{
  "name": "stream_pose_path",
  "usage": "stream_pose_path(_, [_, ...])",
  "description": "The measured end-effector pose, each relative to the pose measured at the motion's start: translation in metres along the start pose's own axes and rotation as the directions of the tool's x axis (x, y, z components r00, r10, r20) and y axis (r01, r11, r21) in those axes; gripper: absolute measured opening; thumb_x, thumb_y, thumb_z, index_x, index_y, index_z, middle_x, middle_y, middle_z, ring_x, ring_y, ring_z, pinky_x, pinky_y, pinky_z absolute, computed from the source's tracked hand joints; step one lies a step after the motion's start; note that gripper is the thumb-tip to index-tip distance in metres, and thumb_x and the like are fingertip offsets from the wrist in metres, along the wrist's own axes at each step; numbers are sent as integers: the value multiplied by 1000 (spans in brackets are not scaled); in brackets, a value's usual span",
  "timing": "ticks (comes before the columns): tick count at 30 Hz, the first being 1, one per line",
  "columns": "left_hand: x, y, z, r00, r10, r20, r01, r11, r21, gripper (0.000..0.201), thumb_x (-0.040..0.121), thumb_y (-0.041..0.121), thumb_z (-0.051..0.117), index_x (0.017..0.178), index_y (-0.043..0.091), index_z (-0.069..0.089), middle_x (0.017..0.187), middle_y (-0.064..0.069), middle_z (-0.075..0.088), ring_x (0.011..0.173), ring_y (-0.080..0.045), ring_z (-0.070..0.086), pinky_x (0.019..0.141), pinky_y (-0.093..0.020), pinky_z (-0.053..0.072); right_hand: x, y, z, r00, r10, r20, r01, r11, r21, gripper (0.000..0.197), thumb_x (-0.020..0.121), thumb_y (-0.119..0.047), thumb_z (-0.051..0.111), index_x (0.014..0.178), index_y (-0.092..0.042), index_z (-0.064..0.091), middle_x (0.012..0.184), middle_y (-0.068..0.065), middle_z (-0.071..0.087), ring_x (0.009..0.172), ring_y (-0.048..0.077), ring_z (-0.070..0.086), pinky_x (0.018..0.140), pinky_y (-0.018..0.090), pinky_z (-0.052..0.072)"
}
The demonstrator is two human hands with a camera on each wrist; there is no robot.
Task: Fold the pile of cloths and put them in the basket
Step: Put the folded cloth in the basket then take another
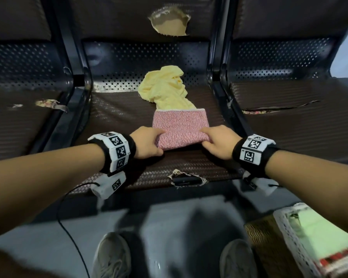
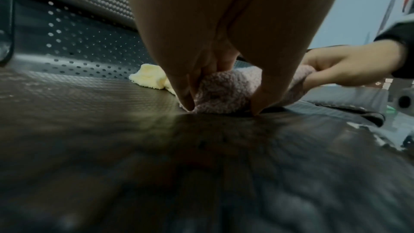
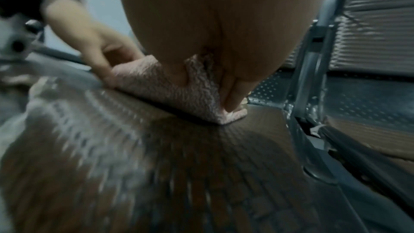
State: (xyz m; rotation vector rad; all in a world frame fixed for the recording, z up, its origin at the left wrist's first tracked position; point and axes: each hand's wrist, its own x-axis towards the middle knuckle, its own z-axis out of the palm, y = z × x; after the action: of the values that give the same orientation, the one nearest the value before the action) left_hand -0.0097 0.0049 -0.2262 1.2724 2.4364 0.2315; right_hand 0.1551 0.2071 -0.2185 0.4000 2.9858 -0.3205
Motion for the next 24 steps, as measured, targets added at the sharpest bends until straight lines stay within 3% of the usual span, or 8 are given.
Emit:
stream_pose_path(4, [-12,-6,-2,997,25,-79,-28,999,-31,81,72,35,83,144,17,49,132,-7,64,122,-26,58,99,-26,41,-9,7,-9,998,31,-54,-18,974,227,15,95,-27,57,102,-17,67,97,9,71,95,31,64,81,34,46])
stream_pose_path(6, [-15,-11,-2,991,26,-128,-38,995,-95,61,73,34,82,129,20,62,119,-3,69,116,-25,62,92,-26,45,-16,13,-8,995,50,-85,-17,936,351,10,96,-30,61,87,-29,65,87,-1,68,88,26,64,76,32,43])
stream_pose_path(8, [-16,-14,-4,985,1,-170,-43,969,-243,30,77,37,80,102,26,67,99,6,71,101,-22,66,81,-29,47,-19,18,-6,991,94,-91,-41,885,464,16,96,-33,62,88,-21,66,88,5,70,87,27,65,81,40,49])
stream_pose_path(12, [-4,-10,-5,988,-90,-125,11,848,-530,44,83,38,68,124,24,64,120,3,69,113,-19,62,104,-40,45,-14,21,-7,981,182,-71,-91,747,658,38,95,-38,62,97,-1,66,88,15,67,78,22,58,79,46,48])
stream_pose_path(15, [10,-6,-2,983,-152,-99,77,846,-527,40,92,39,60,125,15,60,125,-4,65,116,-25,59,105,-44,43,-5,21,-4,982,181,-50,-98,720,687,26,88,-36,66,77,-14,60,76,-1,57,77,16,54,76,38,41])
stream_pose_path(17, [18,-5,-1,971,-218,-96,140,850,-508,37,99,37,54,121,8,59,122,-9,65,112,-28,60,102,-44,44,4,20,-1,974,223,-51,-131,727,674,16,90,-34,69,86,-19,63,87,-3,66,86,18,62,81,37,46])
stream_pose_path(20, [28,-6,2,946,-316,-66,241,827,-508,38,100,35,50,111,1,63,114,-16,66,104,-33,62,92,-40,48,18,21,5,937,345,-53,-231,727,647,33,93,-43,65,94,-10,64,96,5,70,90,25,66,86,41,52])
stream_pose_path(24, [35,-5,6,901,-431,-35,370,810,-455,35,93,34,54,96,1,65,96,-16,66,79,-28,59,56,-32,36,33,11,9,886,463,-11,-423,817,392,35,96,-47,54,100,-12,55,97,9,63,94,30,62,74,36,44])
